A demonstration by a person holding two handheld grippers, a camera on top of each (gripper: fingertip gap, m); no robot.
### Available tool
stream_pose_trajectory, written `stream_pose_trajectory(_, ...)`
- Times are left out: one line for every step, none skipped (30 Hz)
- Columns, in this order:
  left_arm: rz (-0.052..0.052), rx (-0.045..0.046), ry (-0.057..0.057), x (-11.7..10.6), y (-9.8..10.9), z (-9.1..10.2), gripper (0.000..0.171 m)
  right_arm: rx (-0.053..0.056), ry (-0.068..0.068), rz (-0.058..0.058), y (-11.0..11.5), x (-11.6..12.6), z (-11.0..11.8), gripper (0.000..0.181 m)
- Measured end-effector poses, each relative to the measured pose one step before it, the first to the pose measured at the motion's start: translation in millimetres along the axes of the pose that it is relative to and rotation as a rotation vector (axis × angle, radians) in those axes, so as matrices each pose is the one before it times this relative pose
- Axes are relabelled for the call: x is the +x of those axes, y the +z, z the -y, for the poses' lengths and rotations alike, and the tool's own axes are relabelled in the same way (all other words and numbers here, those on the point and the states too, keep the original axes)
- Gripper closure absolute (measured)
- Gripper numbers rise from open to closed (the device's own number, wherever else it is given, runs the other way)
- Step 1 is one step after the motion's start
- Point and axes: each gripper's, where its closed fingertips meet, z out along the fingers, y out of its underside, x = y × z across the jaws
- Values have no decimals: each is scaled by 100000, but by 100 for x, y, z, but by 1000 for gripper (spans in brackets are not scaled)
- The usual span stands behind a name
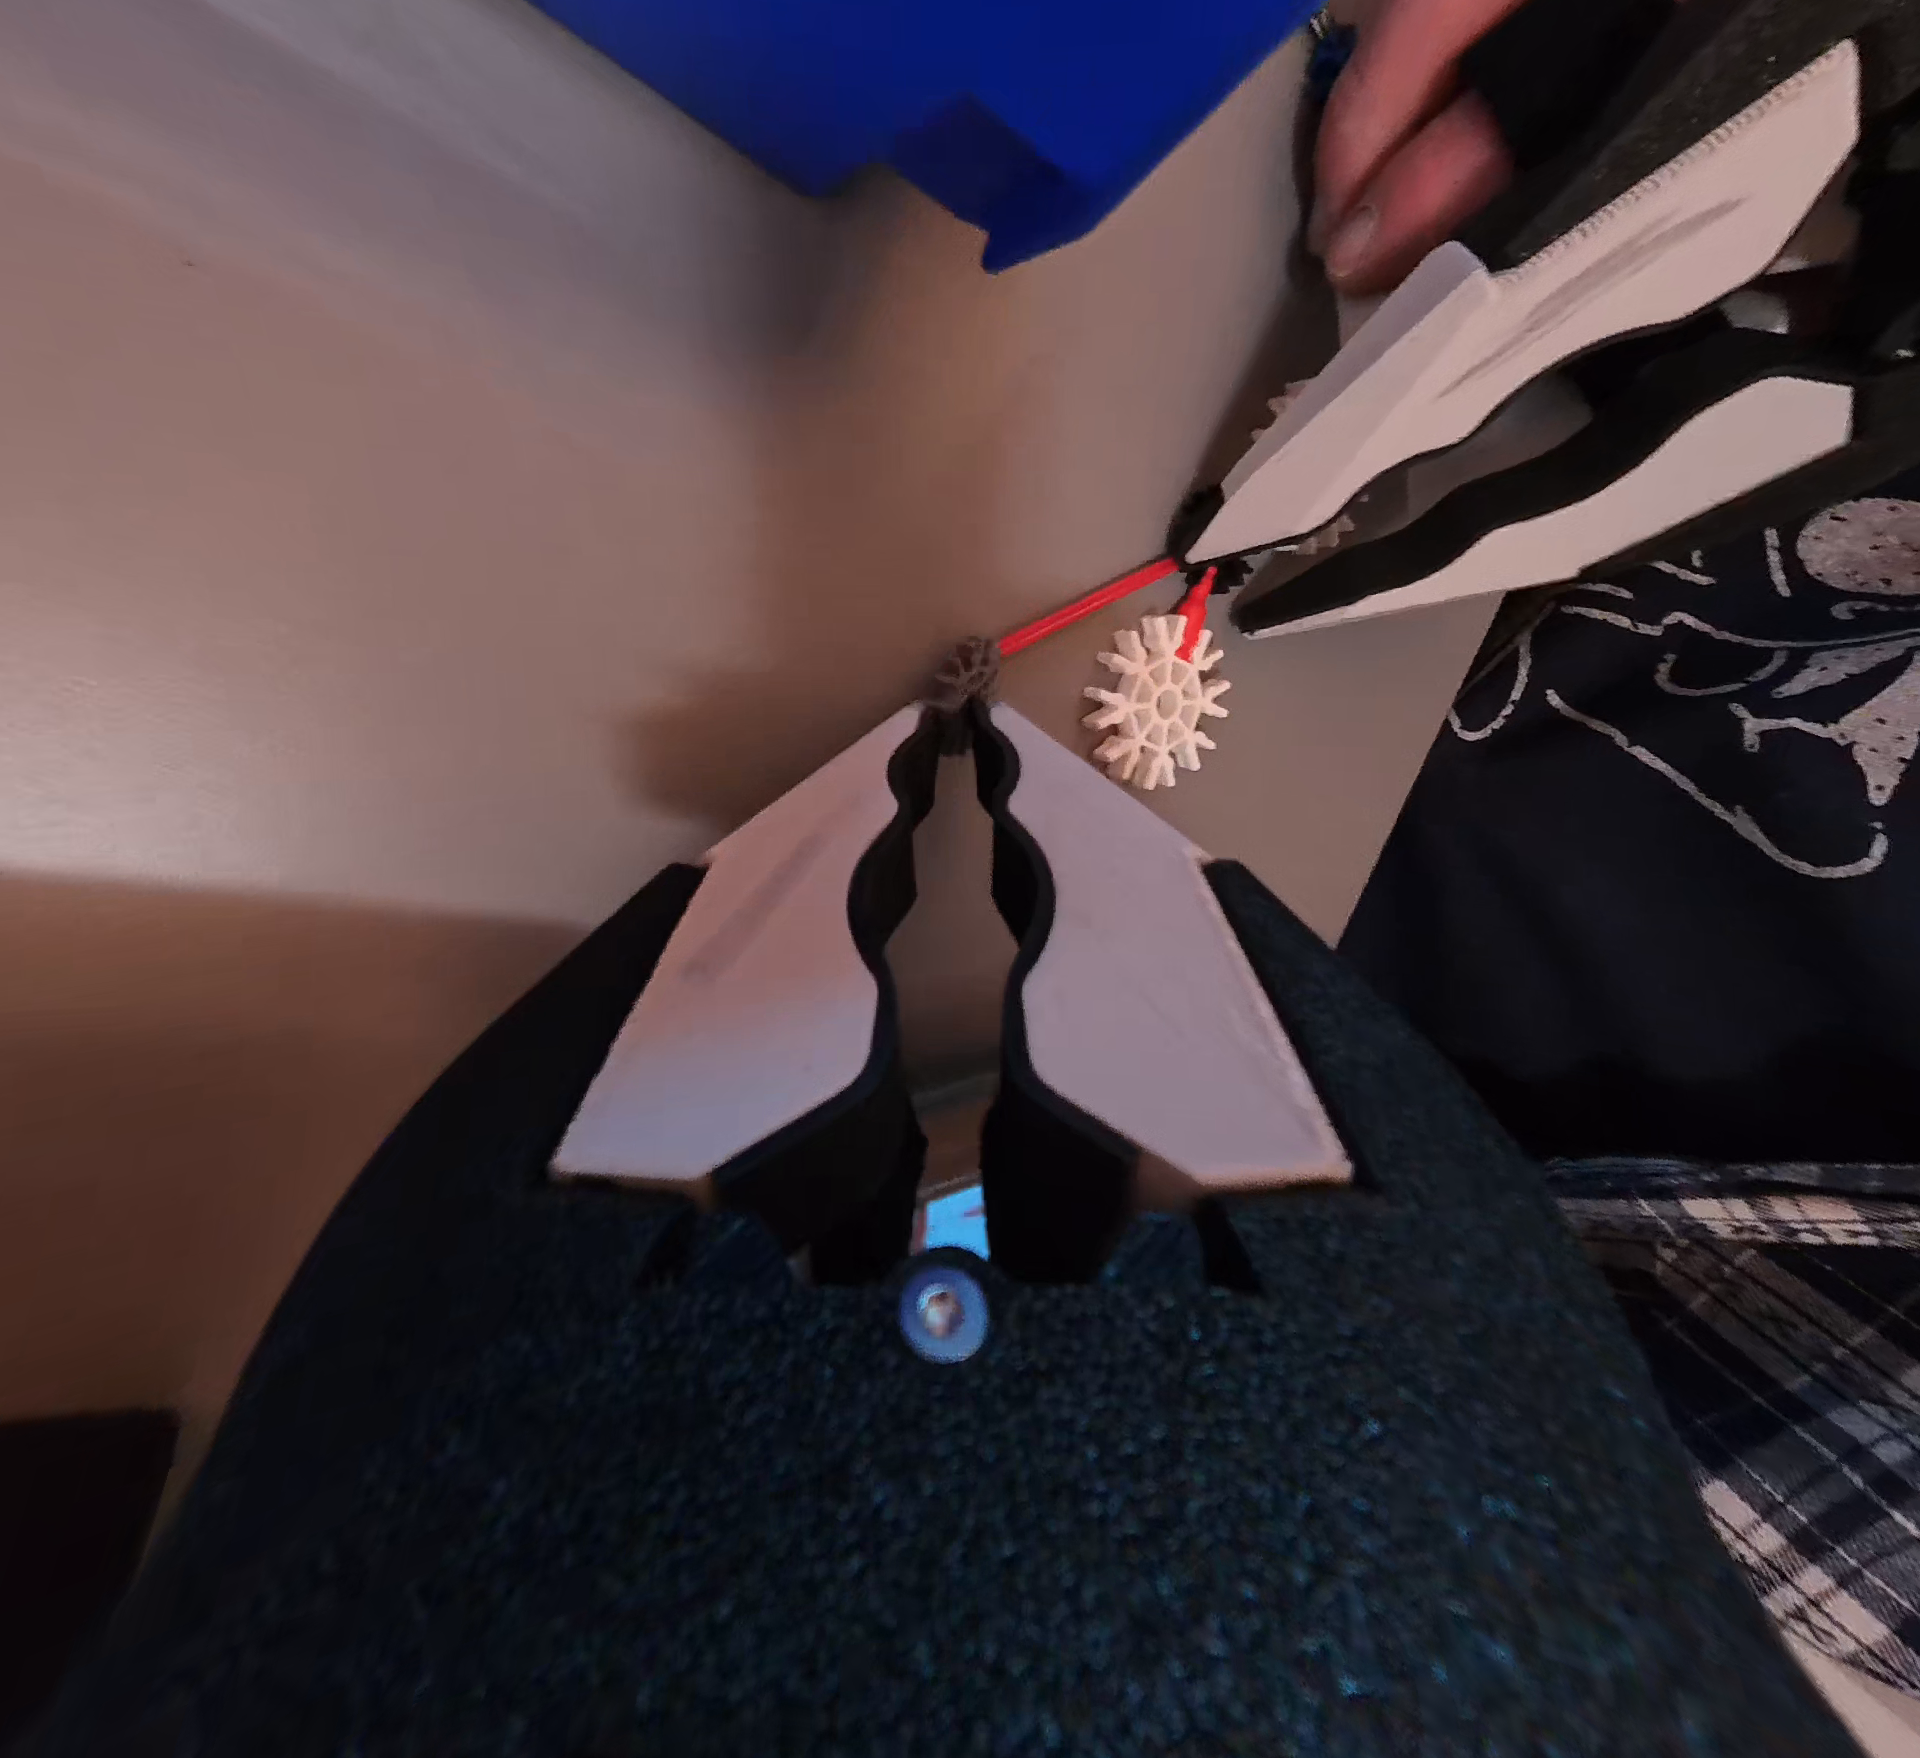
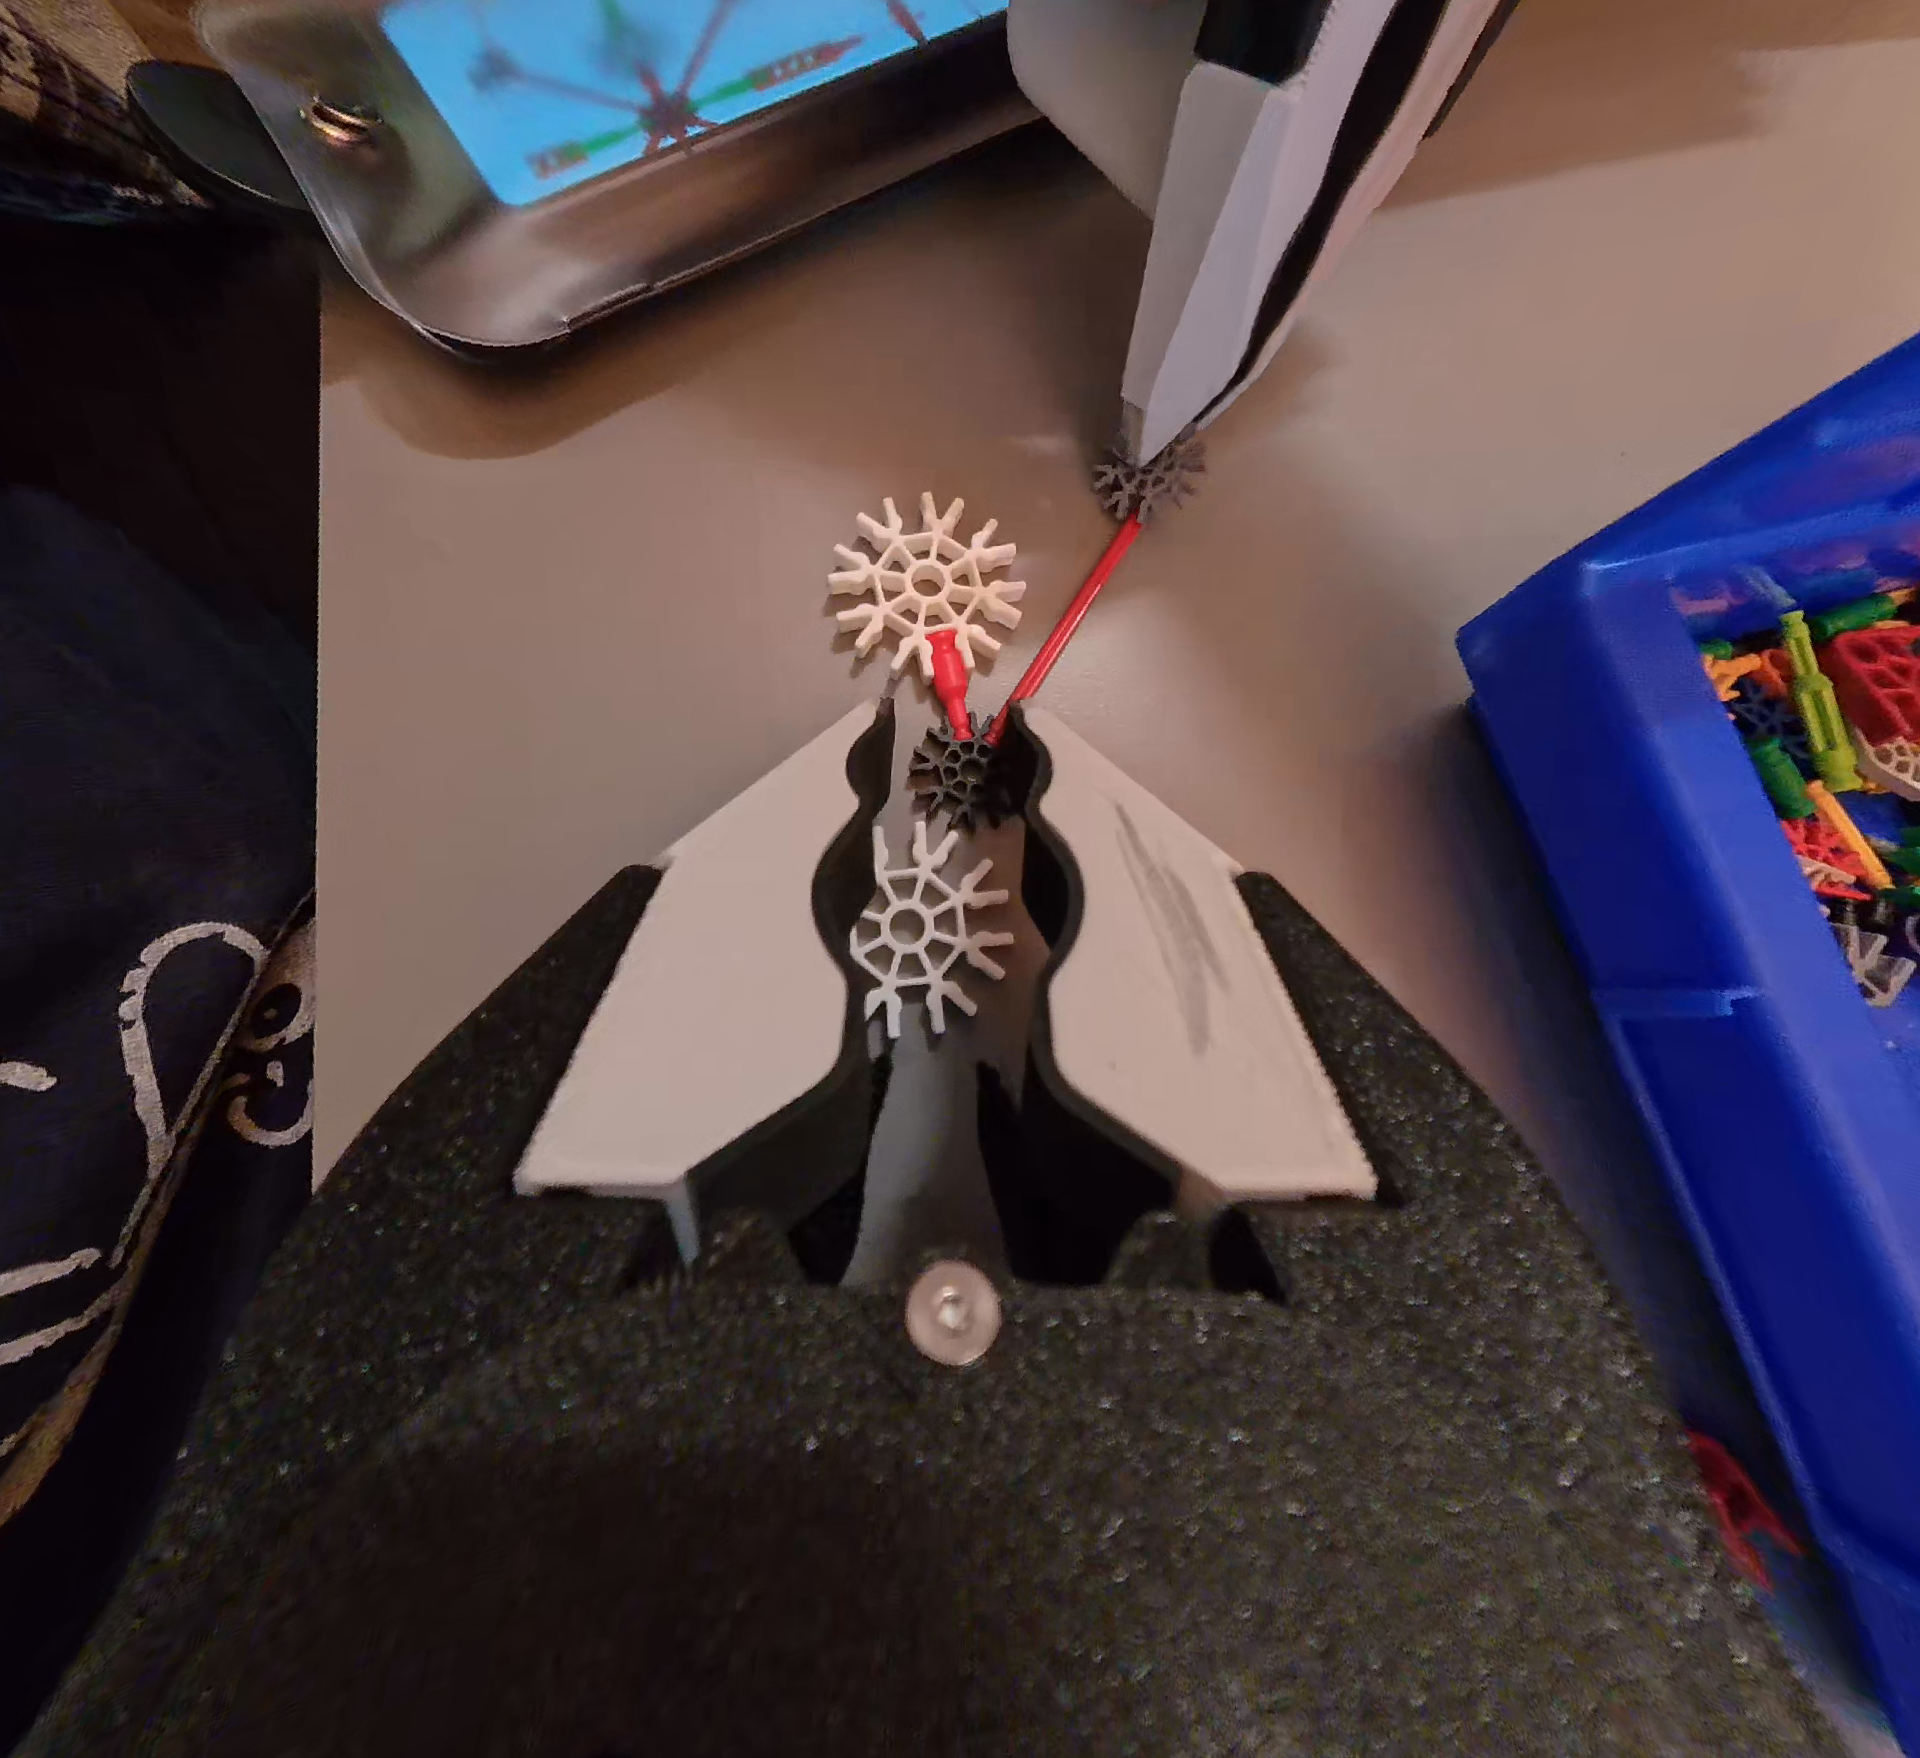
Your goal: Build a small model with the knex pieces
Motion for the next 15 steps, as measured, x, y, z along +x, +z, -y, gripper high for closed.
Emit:
stream_pose_trajectory(1141, -7, -454, -216, 45, 9, 166, 6, -165, -25, 0, -15, -10, 160)
stream_pose_trajectory(42, 20, -339, 0, 0, 34, 165, 26, -80, -40, -7, 4, -5, 160)
stream_pose_trajectory(806, -437, 245, -53, -34, -18, 165, 45, -74, -38, 8, 0, -2, 160)
stream_pose_trajectory(1629, -128, 394, -132, -79, 39, 166, 50, -6, 51, -3, -4, 0, 160)
stream_pose_trajectory(1674, 100, 187, -125, -107, 44, 164, 114, 78, 139, -7, 2, -2, 160)
stream_pose_trajectory(1032, 21, 559, -26, -160, 6, 159, 149, 126, 205, 0, 9, 6, 160)
stream_pose_trajectory(837, 365, 85, -49, -179, 13, 156, 120, 114, 188, -7, -7, -1, 160)
stream_pose_trajectory(636, 1201, 228, -44, -232, 130, 155, 105, 35, 85, -4, 1, 2, 160)
stream_pose_trajectory(-581, 1303, 80, 127, -236, 86, 154, 62, 40, 104, 0, -5, 3, 160)
stream_pose_trajectory(-93, 224, 27, 62, -232, -102, 153, -13, -70, 114, -1, -11, -2, 160)
stream_pose_trajectory(1268, 811, 1223, -60, -298, -1, 153, -21, -73, 10, -1, 4, -3, 160)
stream_pose_trajectory(1633, 1448, 1829, -33, -344, 78, 153, 48, 74, 48, -1, 0, 1, 160)
stream_pose_trajectory(2488, 165, 1505, -158, -307, -105, 153, 29, 91, 58, -12, -11, 5, 160)
stream_pose_trajectory(3482, -96, 2118, -292, -223, -131, 155, -94, -184, -20, 0, -18, -4, 160)
stream_pose_trajectory(3068, 373, 2871, -170, -168, -95, 157, -61, -230, -123, 9, -1, -6, 160)
